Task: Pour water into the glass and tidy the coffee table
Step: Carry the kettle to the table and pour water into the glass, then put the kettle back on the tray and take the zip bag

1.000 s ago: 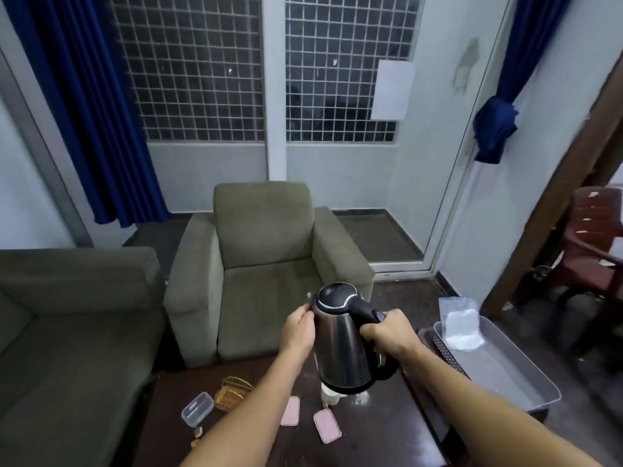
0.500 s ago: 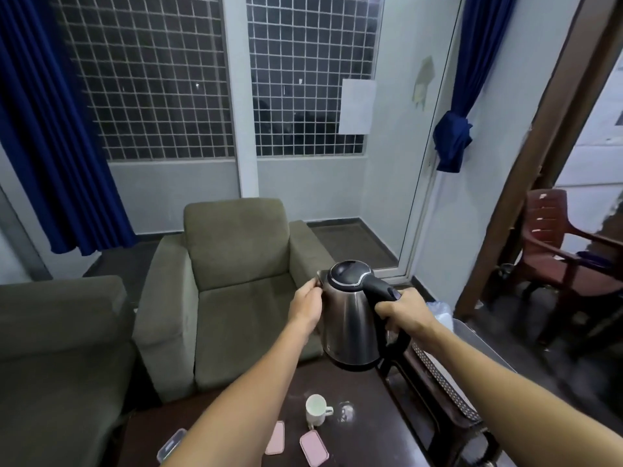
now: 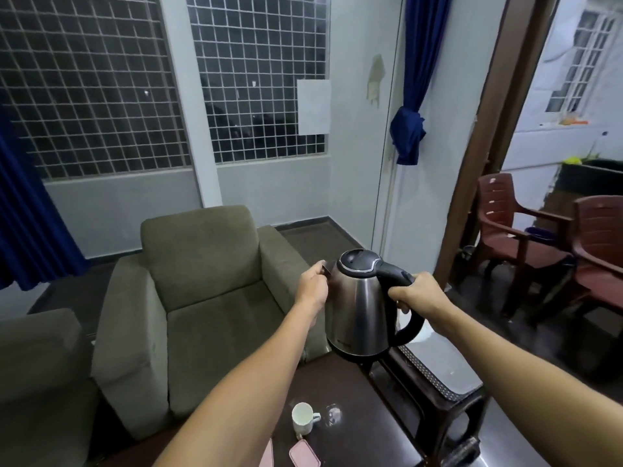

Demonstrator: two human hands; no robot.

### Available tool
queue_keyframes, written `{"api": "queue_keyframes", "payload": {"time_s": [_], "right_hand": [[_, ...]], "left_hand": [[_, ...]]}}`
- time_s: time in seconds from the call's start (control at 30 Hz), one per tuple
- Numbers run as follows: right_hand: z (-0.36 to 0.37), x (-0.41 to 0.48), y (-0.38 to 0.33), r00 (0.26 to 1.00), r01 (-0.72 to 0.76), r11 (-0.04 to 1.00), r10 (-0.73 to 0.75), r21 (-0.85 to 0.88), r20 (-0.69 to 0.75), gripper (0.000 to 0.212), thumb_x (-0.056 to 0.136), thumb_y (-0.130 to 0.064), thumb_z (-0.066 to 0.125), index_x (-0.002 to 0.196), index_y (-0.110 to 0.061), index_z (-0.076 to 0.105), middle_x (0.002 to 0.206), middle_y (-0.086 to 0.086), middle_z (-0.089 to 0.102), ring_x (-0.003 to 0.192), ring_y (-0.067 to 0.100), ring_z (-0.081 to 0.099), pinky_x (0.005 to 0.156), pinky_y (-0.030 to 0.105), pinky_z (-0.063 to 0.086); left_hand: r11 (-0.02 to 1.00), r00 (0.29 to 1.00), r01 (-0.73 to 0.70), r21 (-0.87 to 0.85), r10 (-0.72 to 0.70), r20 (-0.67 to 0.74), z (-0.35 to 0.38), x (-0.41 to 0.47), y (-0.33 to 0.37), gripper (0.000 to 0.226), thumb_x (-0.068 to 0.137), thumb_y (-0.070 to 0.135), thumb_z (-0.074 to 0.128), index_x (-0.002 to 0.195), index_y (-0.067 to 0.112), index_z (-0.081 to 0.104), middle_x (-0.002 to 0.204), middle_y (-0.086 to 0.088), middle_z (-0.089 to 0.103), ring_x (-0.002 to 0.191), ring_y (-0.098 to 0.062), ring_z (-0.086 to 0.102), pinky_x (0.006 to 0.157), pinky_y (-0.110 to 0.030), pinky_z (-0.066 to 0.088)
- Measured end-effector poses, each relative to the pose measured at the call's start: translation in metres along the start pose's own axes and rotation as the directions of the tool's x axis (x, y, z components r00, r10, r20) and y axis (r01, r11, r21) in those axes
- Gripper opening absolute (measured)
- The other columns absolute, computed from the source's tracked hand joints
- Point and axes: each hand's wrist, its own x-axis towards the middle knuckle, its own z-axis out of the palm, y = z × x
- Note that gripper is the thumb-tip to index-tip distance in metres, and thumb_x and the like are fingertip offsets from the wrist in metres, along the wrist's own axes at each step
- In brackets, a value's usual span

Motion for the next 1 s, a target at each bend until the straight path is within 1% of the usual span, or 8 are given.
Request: {"api": "queue_keyframes", "payload": {"time_s": [0.1,0.2,0.27,0.4,0.57,0.73,0.8,1.0], "right_hand": [[-0.025,0.014,0.016,0.999,-0.008,0.998,0.006,-0.060,-0.035,0.013,0.070,-0.001,0.067,0.061,-0.002,0.057,0.051,0.008,0.051,0.047,0.016,0.046,0.052,0.026,0.036],[-0.051,0.030,0.036,0.996,-0.047,0.993,0.038,-0.104,-0.082,0.018,0.065,-0.010,0.070,0.065,0.004,0.060,0.051,0.005,0.054,0.049,0.015,0.049,0.055,0.028,0.038],[-0.068,0.039,0.051,0.992,-0.072,0.988,0.056,-0.139,-0.116,0.013,0.063,-0.012,0.071,0.064,-0.003,0.062,0.051,0.001,0.054,0.048,0.014,0.050,0.056,0.029,0.040],[-0.108,0.060,0.083,0.985,-0.102,0.975,0.072,-0.196,-0.154,0.019,0.060,-0.015,0.071,0.064,0.000,0.059,0.053,0.000,0.054,0.050,0.014,0.049,0.057,0.029,0.040],[-0.155,0.095,0.128,0.985,-0.138,0.945,0.099,-0.297,-0.143,0.010,0.067,-0.015,0.078,0.071,-0.009,0.071,0.063,-0.001,0.065,0.064,0.016,0.061,0.066,0.031,0.049],[-0.193,0.130,0.174,0.979,-0.200,0.887,0.167,-0.417,-0.114,0.016,0.067,-0.019,0.079,0.063,-0.017,0.063,0.062,0.000,0.063,0.067,0.019,0.063,0.060,0.031,0.047],[-0.205,0.141,0.191,0.974,-0.227,0.859,0.199,-0.459,-0.109,0.012,0.065,-0.021,0.078,0.068,-0.018,0.067,0.065,0.000,0.067,0.072,0.021,0.068,0.063,0.032,0.052],[-0.225,0.174,0.237,0.952,-0.290,0.769,0.292,-0.569,-0.091,0.012,0.064,-0.023,0.072,0.066,-0.027,0.062,0.075,0.002,0.067,0.078,0.028,0.067,0.068,0.032,0.054]], "left_hand": [[0.999,0.998,0.036,-0.021,-0.035,0.061,0.027,-0.006,0.007,0.063,0.084,-0.012,0.027,0.049,0.030,0.059,0.042,0.018,0.040,0.055,-0.012,0.031,0.054,-0.027,0.025],[0.996,0.993,0.068,-0.065,-0.061,0.106,0.056,0.001,0.003,0.057,0.089,-0.013,0.028,0.066,0.025,0.064,0.044,0.019,0.046,0.048,-0.006,0.038,0.051,-0.022,0.030],[0.993,0.992,0.076,-0.087,-0.066,0.108,0.079,0.013,-0.003,0.050,0.094,-0.009,0.032,0.079,0.021,0.068,0.048,0.020,0.053,0.044,0.001,0.043,0.052,-0.020,0.036],[0.992,0.984,0.104,-0.065,-0.094,0.149,0.135,0.036,-0.018,0.052,0.092,-0.007,0.031,0.074,0.021,0.070,0.047,0.016,0.051,0.050,-0.007,0.038,0.049,-0.022,0.031],[0.977,0.980,0.190,-0.099,-0.182,0.080,0.209,0.070,-0.048,0.044,0.092,0.008,0.037,0.121,0.008,0.070,0.052,0.010,0.049,0.045,-0.008,0.040,0.043,-0.018,0.034],[0.938,0.959,0.283,-0.198,-0.277,0.058,0.275,0.088,-0.069,0.035,0.089,0.017,0.047,0.082,0.026,0.080,0.063,0.004,0.064,0.061,-0.020,0.054,0.061,-0.031,0.042],[0.925,0.948,0.319,-0.207,-0.310,0.076,0.295,0.095,-0.080,0.041,0.083,0.015,0.044,0.084,0.030,0.082,0.076,-0.002,0.067,0.071,-0.021,0.056,0.068,-0.035,0.045],[0.883,0.907,0.419,-0.212,-0.416,0.061,0.341,0.110,-0.113,0.045,0.091,0.006,0.038,0.089,0.024,0.080,0.078,-0.004,0.059,0.070,-0.021,0.054,0.063,-0.029,0.048]]}}
